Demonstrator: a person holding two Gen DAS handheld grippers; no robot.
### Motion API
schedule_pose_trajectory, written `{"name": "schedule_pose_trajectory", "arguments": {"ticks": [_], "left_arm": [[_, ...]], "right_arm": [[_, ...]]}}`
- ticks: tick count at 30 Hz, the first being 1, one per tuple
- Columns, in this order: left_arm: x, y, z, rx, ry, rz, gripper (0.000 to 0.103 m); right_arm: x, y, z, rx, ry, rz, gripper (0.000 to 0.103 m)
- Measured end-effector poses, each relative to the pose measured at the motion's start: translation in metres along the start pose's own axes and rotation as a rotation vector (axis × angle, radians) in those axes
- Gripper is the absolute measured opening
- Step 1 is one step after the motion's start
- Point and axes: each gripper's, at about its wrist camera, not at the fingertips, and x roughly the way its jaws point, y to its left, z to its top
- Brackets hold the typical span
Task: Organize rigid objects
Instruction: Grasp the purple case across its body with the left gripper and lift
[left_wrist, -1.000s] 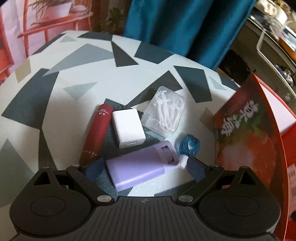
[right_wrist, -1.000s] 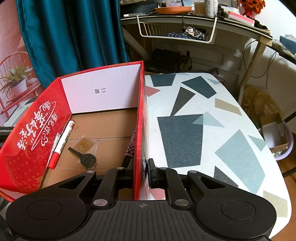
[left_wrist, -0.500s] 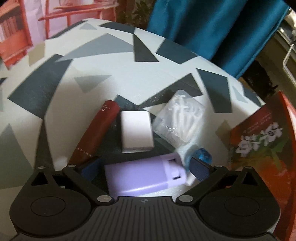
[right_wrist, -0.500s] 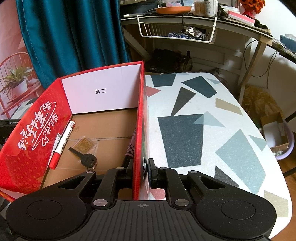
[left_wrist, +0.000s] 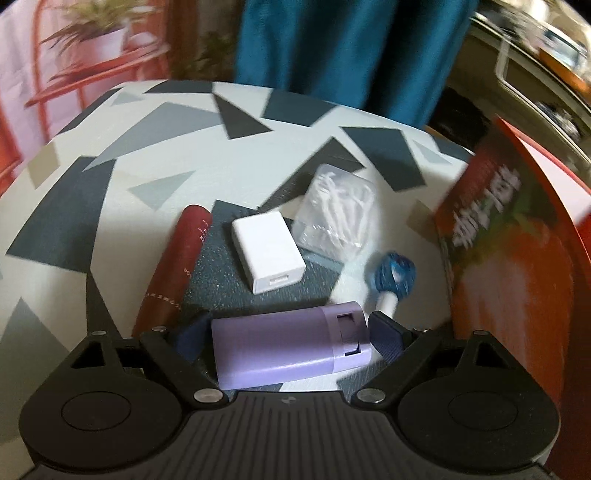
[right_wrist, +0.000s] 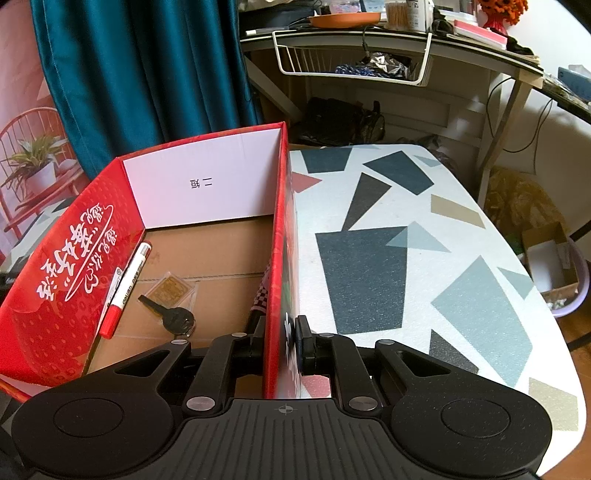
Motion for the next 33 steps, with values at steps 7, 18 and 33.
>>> {"name": "schedule_pose_trajectory", "arguments": {"ticks": [7,18,33], "left_arm": [[-0.010,-0.005,-0.020,0.226,-0.029,-0.124,0.092],[-0.008,-0.016,-0.026,0.386,-0.058,-0.190,0.092],[-0.033,-0.017,-0.012,0.475,-0.187,-0.277,0.092]], "right_arm": [[0.000,0.001,0.000,-0.001,0.001,-0.002,0.012],[0.000,0.000,0.001,-0.003,0.002,-0.003,0.012],[0.000,0.000,0.000,-0.003,0.003,-0.004,0.012]]}}
